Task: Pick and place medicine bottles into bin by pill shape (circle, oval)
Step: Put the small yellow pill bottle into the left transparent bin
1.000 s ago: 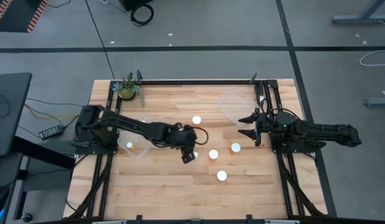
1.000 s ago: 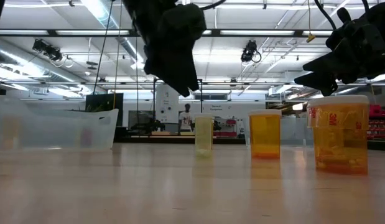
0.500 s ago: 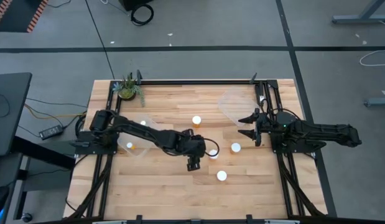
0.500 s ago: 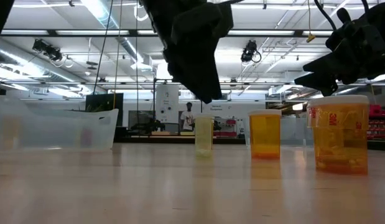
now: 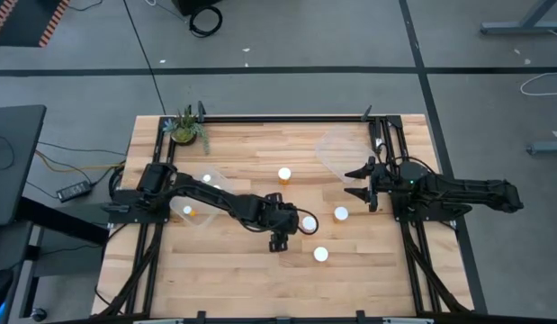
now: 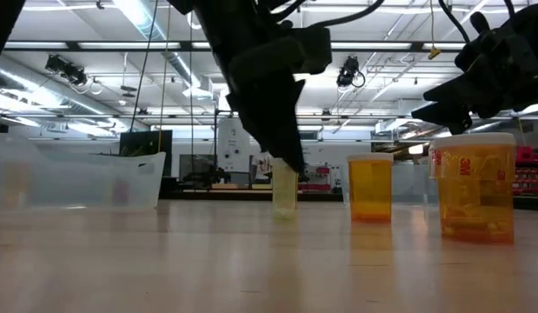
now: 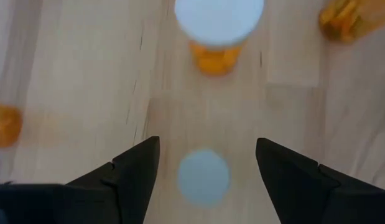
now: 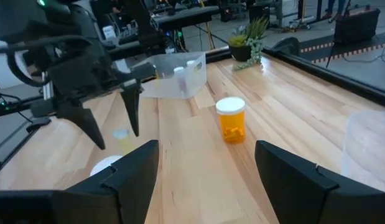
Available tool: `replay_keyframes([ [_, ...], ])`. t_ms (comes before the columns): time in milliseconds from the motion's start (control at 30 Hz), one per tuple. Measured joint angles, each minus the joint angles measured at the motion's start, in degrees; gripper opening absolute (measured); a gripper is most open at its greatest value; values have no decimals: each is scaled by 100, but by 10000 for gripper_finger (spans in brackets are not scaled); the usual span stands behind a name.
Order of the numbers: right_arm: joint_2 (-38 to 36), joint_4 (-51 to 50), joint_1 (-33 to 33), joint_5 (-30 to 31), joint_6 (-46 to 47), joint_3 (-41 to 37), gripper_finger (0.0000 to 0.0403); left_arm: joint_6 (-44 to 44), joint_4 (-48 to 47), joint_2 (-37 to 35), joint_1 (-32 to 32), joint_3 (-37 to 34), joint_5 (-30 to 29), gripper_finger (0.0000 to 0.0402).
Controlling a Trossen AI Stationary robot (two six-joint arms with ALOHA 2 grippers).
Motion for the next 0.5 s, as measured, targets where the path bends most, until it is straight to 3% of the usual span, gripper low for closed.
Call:
replay_keyframes([
  [233, 66, 17, 1, 0, -1, -1, 272, -122, -60, 26, 0, -1, 2, 265],
  [500, 82, 13, 1, 0, 0, -1, 272, -224, -44, 28, 0, -1, 2, 194],
])
